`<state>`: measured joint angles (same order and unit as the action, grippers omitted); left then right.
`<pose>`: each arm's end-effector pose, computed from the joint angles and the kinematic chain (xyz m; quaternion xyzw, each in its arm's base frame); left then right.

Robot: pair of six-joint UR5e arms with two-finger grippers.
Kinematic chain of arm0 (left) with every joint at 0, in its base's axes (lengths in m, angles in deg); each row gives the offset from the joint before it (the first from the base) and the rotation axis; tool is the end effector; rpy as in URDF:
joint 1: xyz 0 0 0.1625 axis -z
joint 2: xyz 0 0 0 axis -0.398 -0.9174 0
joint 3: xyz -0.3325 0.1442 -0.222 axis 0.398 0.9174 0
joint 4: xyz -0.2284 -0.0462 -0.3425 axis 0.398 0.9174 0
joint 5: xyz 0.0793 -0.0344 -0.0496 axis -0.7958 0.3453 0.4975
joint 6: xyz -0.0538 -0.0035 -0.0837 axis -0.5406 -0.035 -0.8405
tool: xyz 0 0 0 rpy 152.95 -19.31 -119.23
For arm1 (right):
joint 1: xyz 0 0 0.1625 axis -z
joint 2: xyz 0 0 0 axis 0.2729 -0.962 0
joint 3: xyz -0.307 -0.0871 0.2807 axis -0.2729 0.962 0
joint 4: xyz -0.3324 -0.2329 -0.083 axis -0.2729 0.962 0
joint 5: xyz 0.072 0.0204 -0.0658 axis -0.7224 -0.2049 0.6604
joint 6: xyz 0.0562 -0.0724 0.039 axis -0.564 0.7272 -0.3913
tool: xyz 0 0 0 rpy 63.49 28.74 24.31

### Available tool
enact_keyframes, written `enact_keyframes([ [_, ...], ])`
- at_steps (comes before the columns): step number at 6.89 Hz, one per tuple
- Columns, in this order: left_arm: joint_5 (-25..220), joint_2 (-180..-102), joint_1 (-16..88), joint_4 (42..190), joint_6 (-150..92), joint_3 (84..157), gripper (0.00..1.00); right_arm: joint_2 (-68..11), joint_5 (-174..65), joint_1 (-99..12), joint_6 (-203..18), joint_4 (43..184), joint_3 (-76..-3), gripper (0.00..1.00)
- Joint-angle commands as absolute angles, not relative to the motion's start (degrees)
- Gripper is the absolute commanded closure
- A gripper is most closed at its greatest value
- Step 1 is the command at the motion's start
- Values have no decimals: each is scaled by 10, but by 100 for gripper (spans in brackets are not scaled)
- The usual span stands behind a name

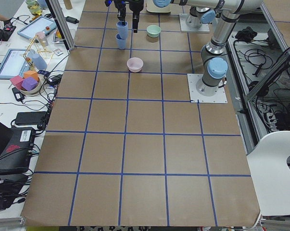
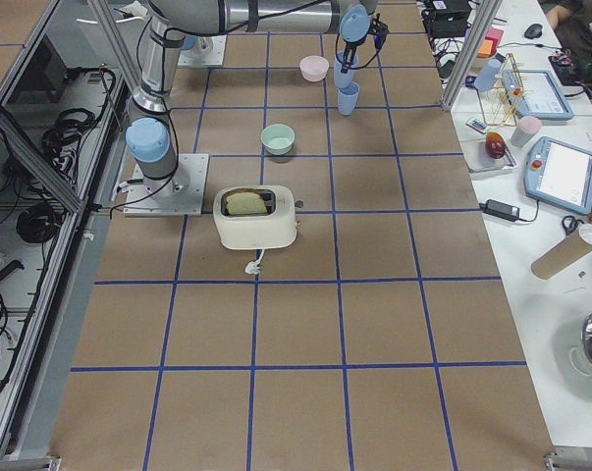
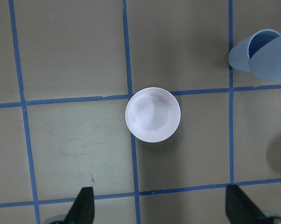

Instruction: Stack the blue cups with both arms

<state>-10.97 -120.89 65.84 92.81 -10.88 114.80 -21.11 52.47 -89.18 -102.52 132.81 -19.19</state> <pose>-0.1331 -0.4904 0.5262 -0.0240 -0.9992 0.0155 0.0286 0.3140 -0.6148 0.3635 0.1049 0.9925 0.0512 0.0376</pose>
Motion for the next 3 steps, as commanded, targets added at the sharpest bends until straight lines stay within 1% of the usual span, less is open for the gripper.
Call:
enact_keyframes([
  [1, -113, -1209, 658, 928, -108, 1147, 0, -206, 525, -891, -1036, 1333, -193, 100],
  [3, -113, -1209, 658, 928, -108, 1148, 0, -206, 528, -889, -1035, 1333, -193, 100],
])
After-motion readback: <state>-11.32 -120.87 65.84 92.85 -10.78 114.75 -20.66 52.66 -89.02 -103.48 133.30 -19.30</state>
